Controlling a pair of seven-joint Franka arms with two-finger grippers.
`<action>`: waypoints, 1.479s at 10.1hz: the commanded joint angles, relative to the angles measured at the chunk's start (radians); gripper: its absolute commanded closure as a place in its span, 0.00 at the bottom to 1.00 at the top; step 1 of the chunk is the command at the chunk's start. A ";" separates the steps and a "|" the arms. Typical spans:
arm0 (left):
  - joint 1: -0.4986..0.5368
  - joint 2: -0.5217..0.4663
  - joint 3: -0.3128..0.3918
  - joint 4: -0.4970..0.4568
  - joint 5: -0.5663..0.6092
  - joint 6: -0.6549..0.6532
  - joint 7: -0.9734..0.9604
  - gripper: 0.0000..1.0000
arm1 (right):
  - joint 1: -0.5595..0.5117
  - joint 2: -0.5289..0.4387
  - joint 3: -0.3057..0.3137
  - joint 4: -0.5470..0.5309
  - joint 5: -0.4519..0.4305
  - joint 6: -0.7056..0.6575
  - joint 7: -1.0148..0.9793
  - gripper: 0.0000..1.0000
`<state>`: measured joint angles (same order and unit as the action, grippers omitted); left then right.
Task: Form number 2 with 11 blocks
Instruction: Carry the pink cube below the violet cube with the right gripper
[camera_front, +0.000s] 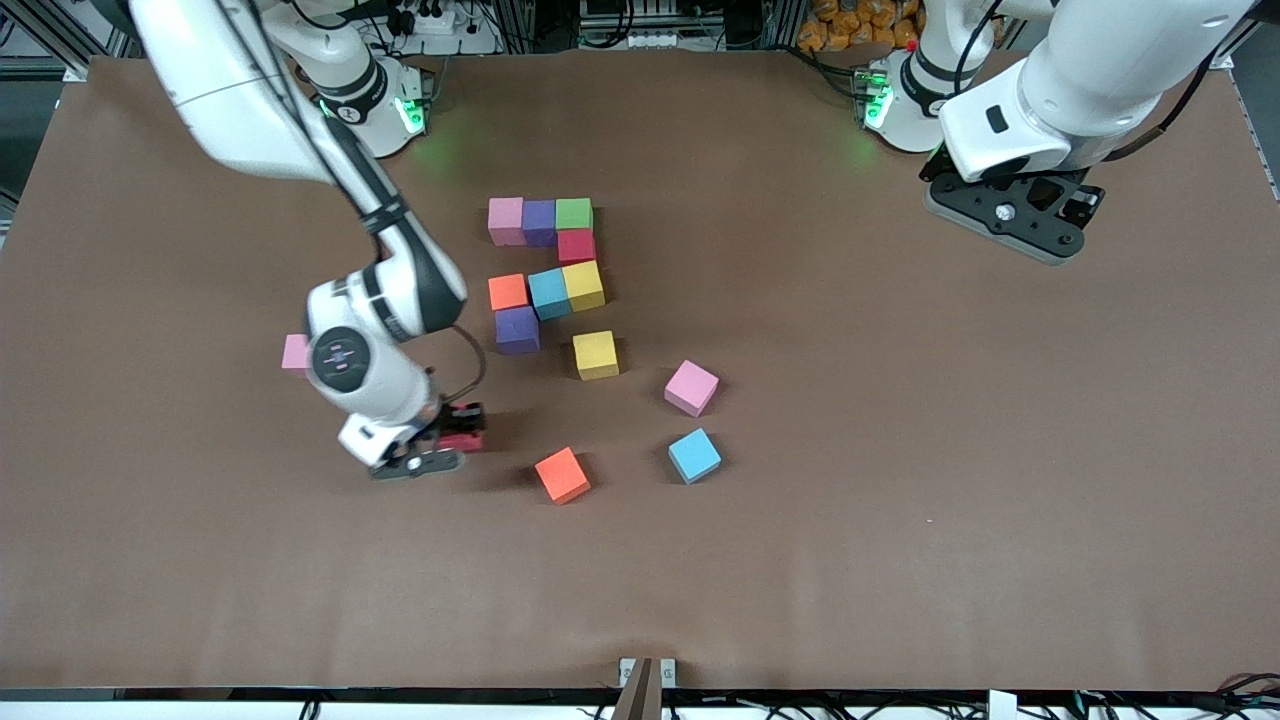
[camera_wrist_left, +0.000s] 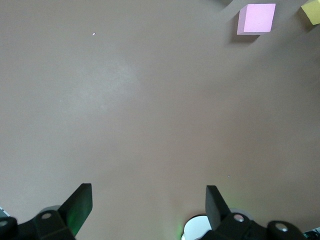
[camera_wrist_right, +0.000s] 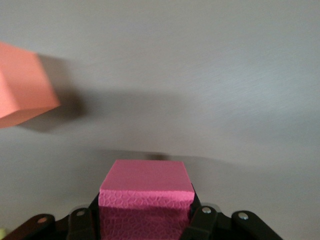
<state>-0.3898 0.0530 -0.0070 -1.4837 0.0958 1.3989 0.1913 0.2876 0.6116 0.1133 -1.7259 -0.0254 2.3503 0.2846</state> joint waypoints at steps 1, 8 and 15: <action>0.006 0.011 -0.002 0.029 -0.010 -0.020 -0.006 0.00 | 0.080 -0.015 -0.003 -0.041 0.021 -0.008 0.094 1.00; -0.001 0.011 -0.004 0.028 -0.010 -0.020 -0.007 0.00 | 0.157 -0.093 -0.003 -0.188 -0.090 -0.028 0.171 1.00; 0.005 0.010 -0.004 0.028 -0.011 -0.020 -0.006 0.00 | 0.157 -0.092 -0.003 -0.214 -0.091 0.049 0.186 1.00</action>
<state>-0.3889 0.0549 -0.0078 -1.4809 0.0957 1.3989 0.1913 0.4370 0.5512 0.1136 -1.8874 -0.0991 2.3567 0.4437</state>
